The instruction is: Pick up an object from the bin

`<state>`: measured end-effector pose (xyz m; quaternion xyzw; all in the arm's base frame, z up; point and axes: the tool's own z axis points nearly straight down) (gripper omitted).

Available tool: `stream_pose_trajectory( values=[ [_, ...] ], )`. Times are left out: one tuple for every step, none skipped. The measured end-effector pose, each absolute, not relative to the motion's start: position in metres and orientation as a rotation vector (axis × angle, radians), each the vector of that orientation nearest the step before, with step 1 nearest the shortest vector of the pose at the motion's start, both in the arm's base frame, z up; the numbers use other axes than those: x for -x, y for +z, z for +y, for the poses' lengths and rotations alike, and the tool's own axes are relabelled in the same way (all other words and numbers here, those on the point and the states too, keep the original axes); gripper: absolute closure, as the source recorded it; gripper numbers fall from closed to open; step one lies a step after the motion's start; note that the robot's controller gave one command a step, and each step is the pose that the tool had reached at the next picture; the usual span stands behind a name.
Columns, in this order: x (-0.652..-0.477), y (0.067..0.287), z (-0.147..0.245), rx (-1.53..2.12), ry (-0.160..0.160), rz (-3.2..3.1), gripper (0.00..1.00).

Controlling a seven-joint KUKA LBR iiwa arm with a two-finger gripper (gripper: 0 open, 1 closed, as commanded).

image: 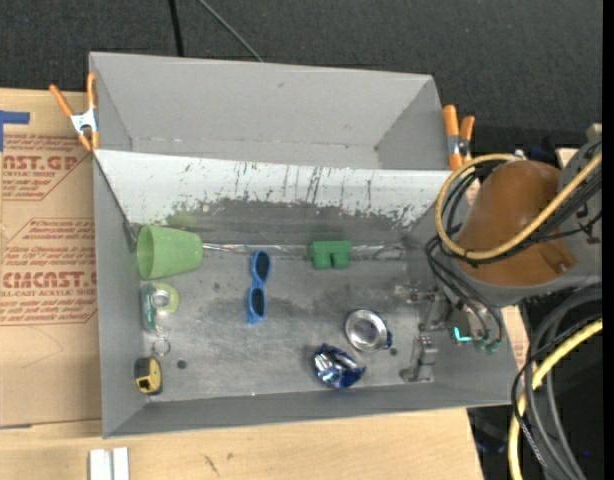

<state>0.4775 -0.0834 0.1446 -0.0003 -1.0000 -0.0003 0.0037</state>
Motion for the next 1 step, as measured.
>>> stream_pose_trajectory(
  values=[
    [-0.5099, 0.0658, -0.0154, -0.015, -0.007, -3.139, 0.0]
  ],
)
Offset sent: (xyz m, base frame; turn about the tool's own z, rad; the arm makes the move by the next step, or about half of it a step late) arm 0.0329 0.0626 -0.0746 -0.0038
